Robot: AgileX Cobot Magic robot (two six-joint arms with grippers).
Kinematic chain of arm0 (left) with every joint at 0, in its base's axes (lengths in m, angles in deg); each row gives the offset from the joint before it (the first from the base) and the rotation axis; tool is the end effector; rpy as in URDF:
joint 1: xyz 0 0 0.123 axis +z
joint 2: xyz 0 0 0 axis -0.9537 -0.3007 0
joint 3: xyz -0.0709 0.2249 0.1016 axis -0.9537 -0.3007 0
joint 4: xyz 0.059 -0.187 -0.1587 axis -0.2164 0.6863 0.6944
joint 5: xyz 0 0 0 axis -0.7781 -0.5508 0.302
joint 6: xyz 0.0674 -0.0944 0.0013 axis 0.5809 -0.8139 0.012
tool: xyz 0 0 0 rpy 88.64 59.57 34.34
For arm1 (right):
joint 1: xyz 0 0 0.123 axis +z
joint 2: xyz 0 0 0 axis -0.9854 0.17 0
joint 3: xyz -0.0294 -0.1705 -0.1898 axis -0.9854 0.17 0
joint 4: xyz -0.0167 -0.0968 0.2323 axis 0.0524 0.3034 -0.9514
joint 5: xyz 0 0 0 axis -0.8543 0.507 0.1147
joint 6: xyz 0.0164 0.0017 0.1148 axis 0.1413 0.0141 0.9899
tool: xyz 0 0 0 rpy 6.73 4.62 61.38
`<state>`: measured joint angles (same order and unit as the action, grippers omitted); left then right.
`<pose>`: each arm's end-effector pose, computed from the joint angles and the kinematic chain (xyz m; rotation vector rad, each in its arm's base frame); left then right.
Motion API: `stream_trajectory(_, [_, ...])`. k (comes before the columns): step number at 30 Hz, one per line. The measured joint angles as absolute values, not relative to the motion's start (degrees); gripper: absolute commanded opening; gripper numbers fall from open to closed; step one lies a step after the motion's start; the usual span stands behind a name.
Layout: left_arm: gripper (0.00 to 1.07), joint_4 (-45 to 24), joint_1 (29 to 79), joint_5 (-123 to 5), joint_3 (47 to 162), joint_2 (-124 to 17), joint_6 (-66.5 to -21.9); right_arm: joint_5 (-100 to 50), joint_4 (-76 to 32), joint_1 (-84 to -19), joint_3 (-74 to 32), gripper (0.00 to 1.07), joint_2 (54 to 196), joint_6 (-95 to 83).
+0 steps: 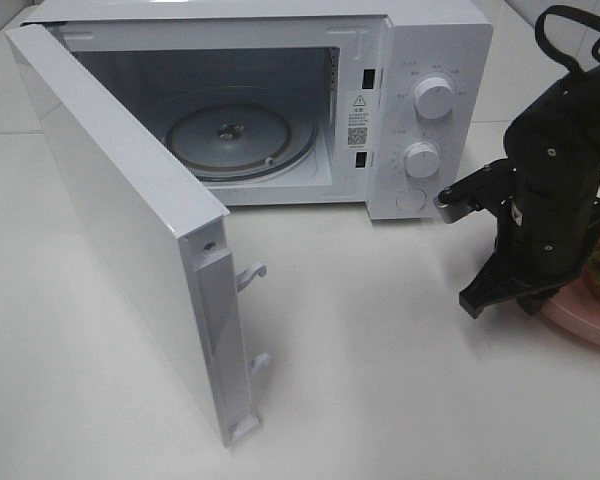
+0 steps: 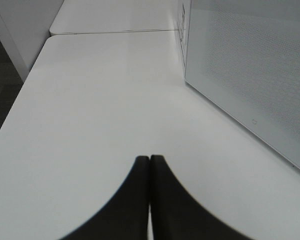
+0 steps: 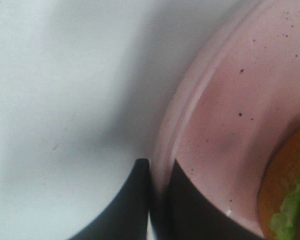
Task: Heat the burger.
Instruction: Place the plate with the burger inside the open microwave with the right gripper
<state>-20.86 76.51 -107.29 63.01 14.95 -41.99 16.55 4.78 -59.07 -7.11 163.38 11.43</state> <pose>0.0467 -0.0036 0.2686 0.0381 2.0195 0.0288 0.2986 0.0810 0.0705 -0.7388 2.8771 -0.3978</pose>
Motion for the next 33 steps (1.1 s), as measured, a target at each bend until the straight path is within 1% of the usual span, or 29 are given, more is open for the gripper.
stream_trajectory(7, [0.00, -20.86, 76.51, -107.29, 63.01, 14.95, -41.99, 16.32, 6.95, -54.66, -4.07, 0.00, 160.63, 12.69])
stream_trajectory(9, [0.00, -20.86, 76.51, -107.29, 63.01, 14.95, -41.99, 15.87, 7.58, -51.56, -2.01, 0.00, 157.94, 13.49])
stream_trajectory(12, [0.00, -20.86, 76.51, -107.29, 63.01, 14.95, -41.99, 15.87, 7.58, -50.76, -1.43, 0.00, 157.31, 13.49])
stream_trajectory(14, [0.00, -20.86, 76.51, -107.29, 63.01, 14.95, -41.99, 15.87, 7.81, -47.84, 1.26, 0.00, 154.45, 13.49])
stream_trajectory(17, [0.00, -20.86, 76.51, -107.29, 63.01, 14.95, -41.99, 15.87, 8.04, -47.09, 2.00, 0.00, 153.70, 13.49])
stream_trajectory(19, [0.00, -20.86, 76.51, -107.29, 63.01, 14.95, -41.99, 16.09, 9.30, -44.46, 3.95, 0.00, 151.41, 13.26])
stream_trajectory(20, [0.00, -20.86, 76.51, -107.29, 63.01, 14.95, -41.99, 16.09, 9.30, -44.46, 3.95, 0.00, 151.41, 13.26])
stream_trajectory(22, [0.00, -20.86, 76.51, -107.29, 63.01, 14.95, -41.99, 16.09, 9.70, -42.34, 5.56, 0.00, 149.46, 11.54])
stream_trajectory(25, [0.00, -20.86, 76.51, -107.29, 63.01, 14.95, -41.99, 15.92, 9.70, -41.65, 6.01, 0.00, 148.89, 10.74])
stream_trajectory(27, [0.00, -20.86, 76.51, -107.29, 63.01, 14.95, -41.99, 13.80, 9.70, -39.59, 8.31, 0.00, 146.37, 5.92])
stream_trajectory(33, [0.00, -20.86, 76.51, -107.29, 63.01, 14.95, -41.99, 11.57, 9.70, -39.19, 10.88, 0.00, 143.27, 1.05])
